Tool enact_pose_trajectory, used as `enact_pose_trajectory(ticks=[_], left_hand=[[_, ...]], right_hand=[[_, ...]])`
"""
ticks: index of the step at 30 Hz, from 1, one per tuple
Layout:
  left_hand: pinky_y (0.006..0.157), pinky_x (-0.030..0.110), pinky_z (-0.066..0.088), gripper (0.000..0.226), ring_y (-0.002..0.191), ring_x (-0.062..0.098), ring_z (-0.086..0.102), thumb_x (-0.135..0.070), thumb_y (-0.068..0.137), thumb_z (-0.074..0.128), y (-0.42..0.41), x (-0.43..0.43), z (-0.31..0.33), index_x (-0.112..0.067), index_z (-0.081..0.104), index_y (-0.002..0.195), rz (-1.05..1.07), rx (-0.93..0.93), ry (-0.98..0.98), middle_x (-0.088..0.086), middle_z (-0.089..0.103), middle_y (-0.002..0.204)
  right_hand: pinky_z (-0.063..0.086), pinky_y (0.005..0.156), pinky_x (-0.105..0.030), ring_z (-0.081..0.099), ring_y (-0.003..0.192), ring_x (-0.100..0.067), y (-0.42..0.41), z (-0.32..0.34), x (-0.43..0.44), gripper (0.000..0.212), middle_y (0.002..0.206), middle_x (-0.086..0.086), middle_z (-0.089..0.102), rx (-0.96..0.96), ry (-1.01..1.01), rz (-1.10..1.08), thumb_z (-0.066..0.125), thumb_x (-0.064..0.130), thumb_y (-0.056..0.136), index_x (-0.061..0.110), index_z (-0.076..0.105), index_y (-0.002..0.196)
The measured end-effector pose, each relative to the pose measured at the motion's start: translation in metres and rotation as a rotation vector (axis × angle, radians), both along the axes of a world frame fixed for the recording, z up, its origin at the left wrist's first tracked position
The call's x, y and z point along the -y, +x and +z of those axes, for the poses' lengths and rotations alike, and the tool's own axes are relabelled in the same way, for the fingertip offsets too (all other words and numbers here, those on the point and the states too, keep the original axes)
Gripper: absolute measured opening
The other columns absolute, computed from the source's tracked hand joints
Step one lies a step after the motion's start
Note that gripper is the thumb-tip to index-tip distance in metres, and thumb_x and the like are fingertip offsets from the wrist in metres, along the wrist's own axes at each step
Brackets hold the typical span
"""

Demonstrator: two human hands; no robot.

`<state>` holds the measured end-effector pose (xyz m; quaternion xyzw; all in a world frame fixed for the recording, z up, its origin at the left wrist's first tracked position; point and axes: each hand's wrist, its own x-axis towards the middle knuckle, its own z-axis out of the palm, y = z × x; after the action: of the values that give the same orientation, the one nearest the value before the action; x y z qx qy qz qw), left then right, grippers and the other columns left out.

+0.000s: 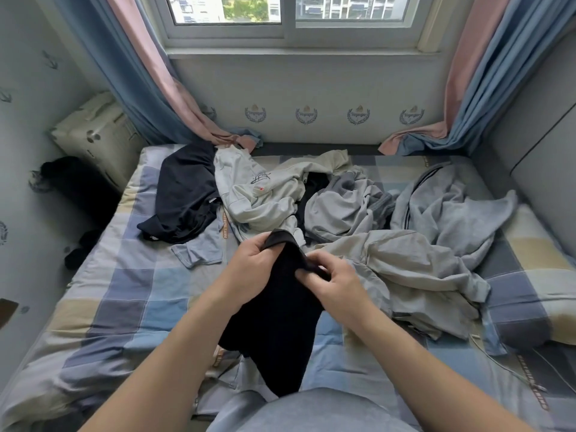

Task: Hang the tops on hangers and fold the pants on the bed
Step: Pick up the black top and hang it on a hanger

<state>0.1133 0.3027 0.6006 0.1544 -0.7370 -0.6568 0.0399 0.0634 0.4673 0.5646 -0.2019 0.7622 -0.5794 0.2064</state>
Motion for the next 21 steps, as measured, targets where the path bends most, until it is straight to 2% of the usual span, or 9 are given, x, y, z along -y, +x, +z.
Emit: enact_pose_trajectory(ticks=[2,4,6,8,11,15,18,19,21], left_hand=[[0.068,0.019,0.048,0.027,0.073,0.005,0.062,-0.007,0.1,0.052,0.001,0.012,-0.004,-0.016,0.075,0.089,0.032,0.007,-0.061,-0.007,0.068,0.076],[0.063,0.029,0.042,0.017,0.065,0.012,0.053,-0.015,0.096,0.058,0.003,0.025,-0.011,-0.018,0.072,0.088,0.028,0.024,-0.191,-0.004,0.06,0.069],[0.051,0.026,0.033,0.015,0.05,0.008,0.04,-0.017,0.093,0.065,0.005,0.035,-0.021,-0.026,0.068,0.082,0.009,0.039,-0.332,-0.013,0.047,0.054],[0.046,0.014,0.03,0.027,0.045,0.004,0.041,-0.01,0.09,0.068,0.005,0.037,-0.031,-0.033,0.065,0.076,0.046,0.047,-0.477,-0.016,0.049,0.048],[0.058,0.017,0.032,0.04,0.069,0.006,0.05,0.005,0.079,0.059,0.003,0.036,-0.045,-0.035,0.058,0.079,0.157,0.111,-0.694,-0.013,0.053,0.065],[0.074,0.031,0.039,0.041,0.09,0.021,0.05,0.009,0.07,0.05,0.001,0.043,-0.06,-0.029,0.058,0.084,0.232,0.229,-0.746,0.0,0.051,0.093],[0.085,0.039,0.048,0.04,0.1,0.022,0.053,0.007,0.072,0.048,0.001,0.045,-0.071,-0.028,0.058,0.089,0.182,0.324,-0.811,0.0,0.054,0.102],[0.083,0.038,0.05,0.039,0.1,0.021,0.053,0.006,0.074,0.047,0.0,0.045,-0.073,-0.029,0.057,0.089,0.135,0.386,-0.802,-0.001,0.055,0.104],[0.065,0.027,0.047,0.036,0.086,0.014,0.058,0.004,0.076,0.044,-0.005,0.044,-0.076,-0.028,0.058,0.084,0.01,0.504,-0.708,-0.003,0.062,0.095]], right_hand=[[0.053,0.069,-0.043,0.064,0.071,-0.021,-0.008,0.002,-0.002,0.013,0.074,0.002,0.069,-0.135,0.08,-0.029,0.061,0.023,0.094,0.028,0.071,0.09],[0.053,0.072,-0.044,0.066,0.074,-0.02,-0.019,0.006,-0.008,0.019,0.077,0.004,0.071,-0.194,0.106,-0.09,0.057,0.015,0.097,0.024,0.074,0.095],[0.048,0.068,-0.032,0.061,0.067,-0.005,-0.032,0.013,-0.014,0.023,0.072,0.016,0.068,-0.256,0.103,-0.152,0.056,0.011,0.095,0.023,0.075,0.099],[0.04,0.063,-0.018,0.055,0.06,-0.001,-0.04,0.019,-0.017,0.026,0.066,0.021,0.063,-0.284,0.067,-0.18,0.053,0.008,0.094,0.026,0.073,0.096],[0.045,0.059,-0.02,0.058,0.066,-0.004,-0.046,0.02,-0.019,0.032,0.073,0.009,0.065,-0.202,-0.06,-0.243,0.049,0.005,0.094,0.03,0.069,0.088],[0.049,0.062,-0.023,0.06,0.069,-0.007,-0.058,0.01,-0.039,0.024,0.073,0.007,0.067,-0.102,-0.109,-0.342,0.053,0.016,0.092,0.03,0.07,0.085],[0.048,0.062,-0.019,0.06,0.069,-0.008,-0.061,-0.008,-0.061,0.024,0.071,0.009,0.068,-0.053,-0.088,-0.392,0.064,0.009,0.086,0.03,0.071,0.079],[0.048,0.062,-0.018,0.06,0.069,-0.006,-0.061,-0.015,-0.067,0.025,0.07,0.011,0.067,-0.024,-0.069,-0.392,0.07,0.005,0.084,0.03,0.07,0.078],[0.052,0.062,-0.018,0.062,0.068,-0.005,-0.058,-0.025,-0.078,0.027,0.07,0.013,0.068,0.036,-0.013,-0.361,0.08,0.005,0.079,0.029,0.07,0.079]])
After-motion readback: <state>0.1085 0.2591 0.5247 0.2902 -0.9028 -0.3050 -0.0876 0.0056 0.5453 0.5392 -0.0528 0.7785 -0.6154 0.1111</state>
